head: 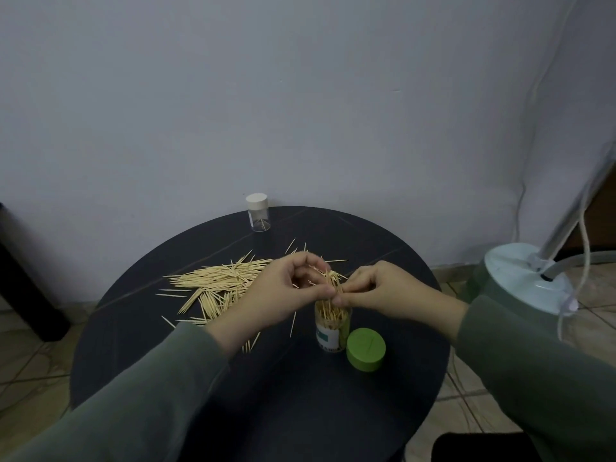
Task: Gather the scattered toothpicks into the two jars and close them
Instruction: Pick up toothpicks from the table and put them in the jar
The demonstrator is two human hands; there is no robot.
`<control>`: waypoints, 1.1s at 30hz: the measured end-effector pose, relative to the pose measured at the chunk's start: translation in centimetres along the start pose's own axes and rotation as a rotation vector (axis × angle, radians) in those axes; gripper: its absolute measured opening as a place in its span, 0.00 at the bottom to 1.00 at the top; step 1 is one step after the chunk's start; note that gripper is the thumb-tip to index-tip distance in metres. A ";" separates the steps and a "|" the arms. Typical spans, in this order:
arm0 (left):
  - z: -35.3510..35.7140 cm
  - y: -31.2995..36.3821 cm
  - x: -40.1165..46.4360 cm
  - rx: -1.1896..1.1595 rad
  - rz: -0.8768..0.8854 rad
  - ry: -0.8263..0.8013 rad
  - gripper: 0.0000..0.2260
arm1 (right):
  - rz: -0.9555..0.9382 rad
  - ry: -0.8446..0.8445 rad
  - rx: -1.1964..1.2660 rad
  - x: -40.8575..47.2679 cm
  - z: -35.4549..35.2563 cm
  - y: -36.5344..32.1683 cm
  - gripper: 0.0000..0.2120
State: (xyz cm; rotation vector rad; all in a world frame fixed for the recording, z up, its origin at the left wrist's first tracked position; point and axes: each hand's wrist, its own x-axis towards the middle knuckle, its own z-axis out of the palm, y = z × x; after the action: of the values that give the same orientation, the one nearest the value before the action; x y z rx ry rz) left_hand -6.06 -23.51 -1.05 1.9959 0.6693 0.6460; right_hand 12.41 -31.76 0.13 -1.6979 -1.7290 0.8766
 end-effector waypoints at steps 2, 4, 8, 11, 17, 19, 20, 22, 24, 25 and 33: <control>0.3 -0.1 0.0 0.075 0.052 0.022 0.17 | 0.001 -0.017 -0.037 0.0 -0.2 0.0 0.04; 0.4 -0.2 0.0 0.168 0.123 0.044 0.15 | 0.005 -0.022 -0.063 0.0 -0.6 -0.1 0.06; 0.1 -0.3 0.0 0.393 0.253 0.027 0.09 | 0.028 -0.008 -0.140 0.0 -1.3 -0.3 0.19; -0.1 -0.8 0.3 0.461 0.268 0.023 0.07 | 0.062 -0.078 -0.192 0.0 -1.3 -0.4 0.21; -1.5 0.1 0.1 0.620 0.185 -0.090 0.14 | 0.057 -0.145 -0.297 0.3 -0.7 -0.5 0.28; -1.9 0.2 -0.2 0.726 0.195 -0.124 0.14 | 0.059 -0.148 -0.315 0.4 -0.7 -0.5 0.30; -2.0 0.1 -0.3 0.770 0.202 -0.137 0.14 | 0.060 -0.151 -0.317 0.5 -0.6 -0.4 0.30; -1.9 0.1 -0.7 0.798 0.229 -0.156 0.13 | 0.059 -0.149 -0.315 0.6 -0.7 -0.5 0.28; -1.8 0.2 -0.9 0.784 0.259 -0.168 0.12 | 0.053 -0.147 -0.312 0.7 -0.7 -0.5 0.26; -1.8 0.3 -0.9 0.779 0.270 -0.173 0.12 | 0.051 -0.148 -0.306 0.7 -0.7 -0.5 0.25; -0.6 0.6 -1.2 0.759 0.333 -0.202 0.22 | 0.040 -0.128 -0.273 0.9 -0.7 -0.1 0.18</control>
State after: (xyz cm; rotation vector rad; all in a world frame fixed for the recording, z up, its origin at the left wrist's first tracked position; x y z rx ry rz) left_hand -7.20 -24.22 -0.49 2.8749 0.4971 0.3911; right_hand 12.82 -30.79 0.61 -1.8911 -1.9821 0.8118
